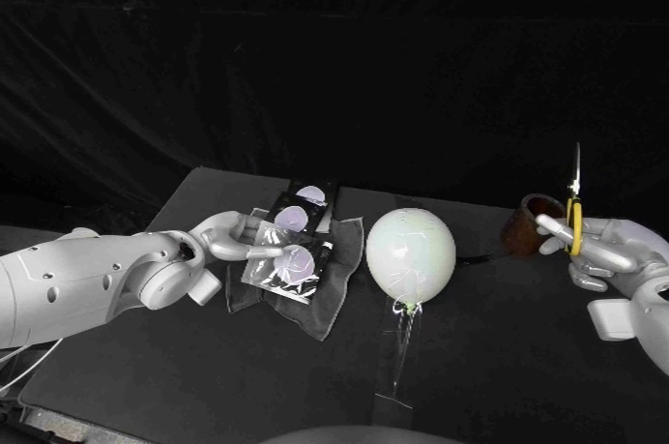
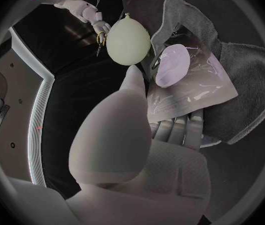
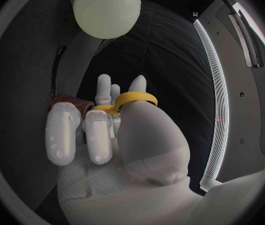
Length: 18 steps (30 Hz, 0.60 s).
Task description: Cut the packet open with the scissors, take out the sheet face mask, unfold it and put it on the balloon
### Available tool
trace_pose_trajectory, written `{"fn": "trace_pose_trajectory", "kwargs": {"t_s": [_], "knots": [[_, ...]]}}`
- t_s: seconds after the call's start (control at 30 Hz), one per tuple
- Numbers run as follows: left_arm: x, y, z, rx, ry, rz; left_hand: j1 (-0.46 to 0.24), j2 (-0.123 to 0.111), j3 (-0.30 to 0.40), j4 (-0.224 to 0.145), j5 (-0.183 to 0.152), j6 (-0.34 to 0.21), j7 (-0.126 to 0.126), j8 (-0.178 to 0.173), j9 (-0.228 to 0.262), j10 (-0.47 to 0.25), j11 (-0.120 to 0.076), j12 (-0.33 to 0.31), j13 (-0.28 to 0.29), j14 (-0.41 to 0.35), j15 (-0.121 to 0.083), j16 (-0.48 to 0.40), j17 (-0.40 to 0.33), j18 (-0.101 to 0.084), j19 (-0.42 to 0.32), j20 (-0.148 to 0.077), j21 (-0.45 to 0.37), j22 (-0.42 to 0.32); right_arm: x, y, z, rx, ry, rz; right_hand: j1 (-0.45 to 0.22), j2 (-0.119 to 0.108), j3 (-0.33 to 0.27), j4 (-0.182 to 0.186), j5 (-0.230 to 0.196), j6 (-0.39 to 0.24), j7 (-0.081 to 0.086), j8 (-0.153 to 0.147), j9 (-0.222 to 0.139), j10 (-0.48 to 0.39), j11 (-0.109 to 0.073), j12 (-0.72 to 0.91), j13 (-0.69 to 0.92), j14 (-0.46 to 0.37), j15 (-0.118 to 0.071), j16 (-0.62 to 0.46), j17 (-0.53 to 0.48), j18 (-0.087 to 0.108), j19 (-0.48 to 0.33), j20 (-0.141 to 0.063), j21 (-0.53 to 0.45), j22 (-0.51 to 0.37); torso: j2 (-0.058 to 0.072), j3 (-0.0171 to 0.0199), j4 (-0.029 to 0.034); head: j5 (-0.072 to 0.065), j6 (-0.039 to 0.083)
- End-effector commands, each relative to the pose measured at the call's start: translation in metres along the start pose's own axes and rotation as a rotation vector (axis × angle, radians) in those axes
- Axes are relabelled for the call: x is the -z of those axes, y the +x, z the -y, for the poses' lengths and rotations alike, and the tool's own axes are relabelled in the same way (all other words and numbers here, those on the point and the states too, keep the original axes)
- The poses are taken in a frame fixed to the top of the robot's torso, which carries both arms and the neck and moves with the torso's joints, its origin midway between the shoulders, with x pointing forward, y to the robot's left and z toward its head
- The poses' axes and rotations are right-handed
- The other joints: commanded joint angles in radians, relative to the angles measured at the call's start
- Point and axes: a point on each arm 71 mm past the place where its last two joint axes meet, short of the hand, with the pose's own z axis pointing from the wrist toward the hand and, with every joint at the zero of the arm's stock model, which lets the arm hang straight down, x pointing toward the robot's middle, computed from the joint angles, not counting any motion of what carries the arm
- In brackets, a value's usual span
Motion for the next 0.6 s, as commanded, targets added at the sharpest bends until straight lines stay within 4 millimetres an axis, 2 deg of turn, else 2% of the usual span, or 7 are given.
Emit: {"fn": "trace_pose_trajectory", "kwargs": {"t_s": [0.03, 0.23, 0.43, 0.6], "knots": [[0.002, -0.010, 0.008, -0.062, 0.046, 0.057, 0.003, -0.004, -0.008, 0.000, 0.005, -0.003, 0.121, 0.006, -0.002, -0.007, -0.001, 0.009, 0.002, -0.010, 0.000, 0.009, 0.001, 0.024, 0.018, -0.003, 0.007, 0.009, 0.000, 0.001, -0.001, -0.001, -0.018, -0.018, 0.059, 0.062, -0.030, 0.003, -0.002, 0.003, 0.006, -0.004, 0.001, 0.106, -0.092, 0.011, 0.001, 0.049, 0.002, -0.006, 0.031, 0.015, -0.003, 0.006, -0.005, 0.186, 0.000, 0.0013, -0.0004, 0.000, 0.001], [0.005, -0.022, 0.016, -0.076, 0.055, 0.079, -0.003, 0.004, -0.012, 0.000, 0.005, 0.013, 0.122, 0.021, -0.013, -0.007, -0.002, 0.044, 0.006, -0.018, -0.004, 0.069, 0.019, 0.039, 0.051, -0.006, 0.030, 0.018, 0.000, 0.002, -0.001, -0.001, -0.017, -0.020, 0.058, 0.061, -0.030, 0.003, -0.002, 0.002, 0.007, -0.006, 0.001, 0.105, -0.092, 0.009, 0.001, 0.049, 0.003, -0.007, 0.030, 0.015, -0.003, 0.007, -0.005, 0.186, 0.000, 0.0017, -0.0006, 0.002, 0.003], [0.005, -0.030, 0.026, -0.083, 0.061, 0.084, -0.005, 0.016, -0.006, -0.001, 0.004, 0.034, 0.117, 0.033, -0.026, -0.001, -0.009, 0.079, 0.008, 0.000, -0.014, 0.139, 0.036, 0.076, 0.110, -0.012, 0.072, 0.034, -0.001, 0.003, -0.001, -0.002, -0.015, -0.021, 0.057, 0.061, -0.030, 0.004, -0.002, 0.002, 0.007, -0.007, 0.001, 0.105, -0.091, 0.008, 0.001, 0.049, 0.003, -0.007, 0.030, 0.015, -0.003, 0.007, -0.005, 0.186, 0.002, -0.0001, -0.0014, 0.002, 0.005], [0.004, -0.033, 0.031, -0.085, 0.063, 0.078, -0.008, 0.015, -0.008, -0.001, 0.004, 0.035, 0.116, 0.034, -0.028, -0.002, -0.009, 0.081, 0.008, 0.000, -0.015, 0.145, 0.036, 0.079, 0.114, -0.011, 0.074, 0.035, -0.001, 0.003, -0.001, -0.003, -0.014, -0.021, 0.057, 0.061, -0.030, 0.004, -0.002, 0.002, 0.007, -0.007, 0.001, 0.105, -0.091, 0.008, 0.001, 0.049, 0.003, -0.007, 0.030, 0.015, -0.003, 0.007, -0.005, 0.186, 0.002, 0.0000, -0.0011, 0.000, 0.005]]}}
